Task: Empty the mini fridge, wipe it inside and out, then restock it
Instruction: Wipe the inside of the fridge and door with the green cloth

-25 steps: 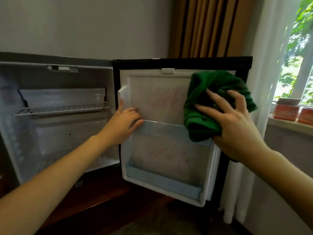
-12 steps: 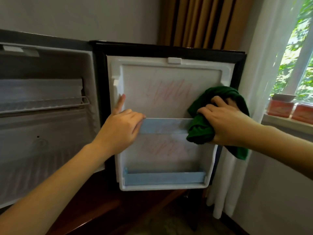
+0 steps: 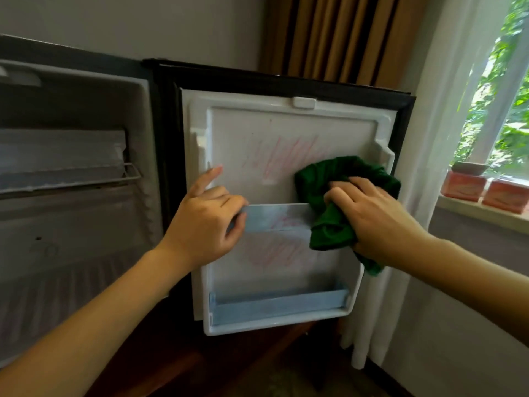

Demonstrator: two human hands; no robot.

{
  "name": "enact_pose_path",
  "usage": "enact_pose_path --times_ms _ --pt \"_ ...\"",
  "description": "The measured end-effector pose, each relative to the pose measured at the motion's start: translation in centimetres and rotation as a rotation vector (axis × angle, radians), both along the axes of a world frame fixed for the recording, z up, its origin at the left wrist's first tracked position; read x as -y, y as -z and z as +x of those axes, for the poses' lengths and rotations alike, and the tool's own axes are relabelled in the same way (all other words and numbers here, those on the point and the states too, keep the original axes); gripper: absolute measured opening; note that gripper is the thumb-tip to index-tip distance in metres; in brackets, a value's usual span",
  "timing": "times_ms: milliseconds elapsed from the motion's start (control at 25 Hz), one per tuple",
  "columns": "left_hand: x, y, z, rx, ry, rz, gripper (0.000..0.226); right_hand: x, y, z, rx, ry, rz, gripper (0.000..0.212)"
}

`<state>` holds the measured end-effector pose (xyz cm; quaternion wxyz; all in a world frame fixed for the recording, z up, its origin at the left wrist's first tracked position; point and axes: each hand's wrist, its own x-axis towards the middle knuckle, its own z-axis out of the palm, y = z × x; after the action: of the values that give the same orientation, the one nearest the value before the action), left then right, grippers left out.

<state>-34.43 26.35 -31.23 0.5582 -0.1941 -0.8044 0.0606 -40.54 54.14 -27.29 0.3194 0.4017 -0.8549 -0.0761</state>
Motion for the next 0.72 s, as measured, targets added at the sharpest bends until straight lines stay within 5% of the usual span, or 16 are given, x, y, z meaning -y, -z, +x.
enact_pose_path --times_ms 80,240,320,480,600,720 --pt "0.2 0.0 0.0 0.003 -0.001 -0.009 0.015 -1.0 -1.9 -0.3 0.04 0.065 0.127 0.074" --pt "0.2 0.0 -0.1 -0.004 0.004 -0.007 0.016 -1.3 -8.1 1.0 0.78 0.234 0.169 0.083" --pt "0.2 0.0 0.0 -0.004 0.013 0.009 0.017 -0.9 -7.6 0.8 0.645 0.213 0.203 0.074" --pt "0.2 -0.1 0.2 0.018 0.047 0.044 0.022 0.8 -2.3 -1.1 -0.041 0.191 0.255 0.091" --pt "0.2 -0.2 0.2 0.04 0.058 0.056 0.024 1.5 -1.4 -2.2 -0.165 0.117 0.266 0.074" --pt "0.1 -0.2 0.3 0.059 0.049 0.066 0.028 2.2 -1.4 -2.0 -0.069 0.105 0.228 0.071"
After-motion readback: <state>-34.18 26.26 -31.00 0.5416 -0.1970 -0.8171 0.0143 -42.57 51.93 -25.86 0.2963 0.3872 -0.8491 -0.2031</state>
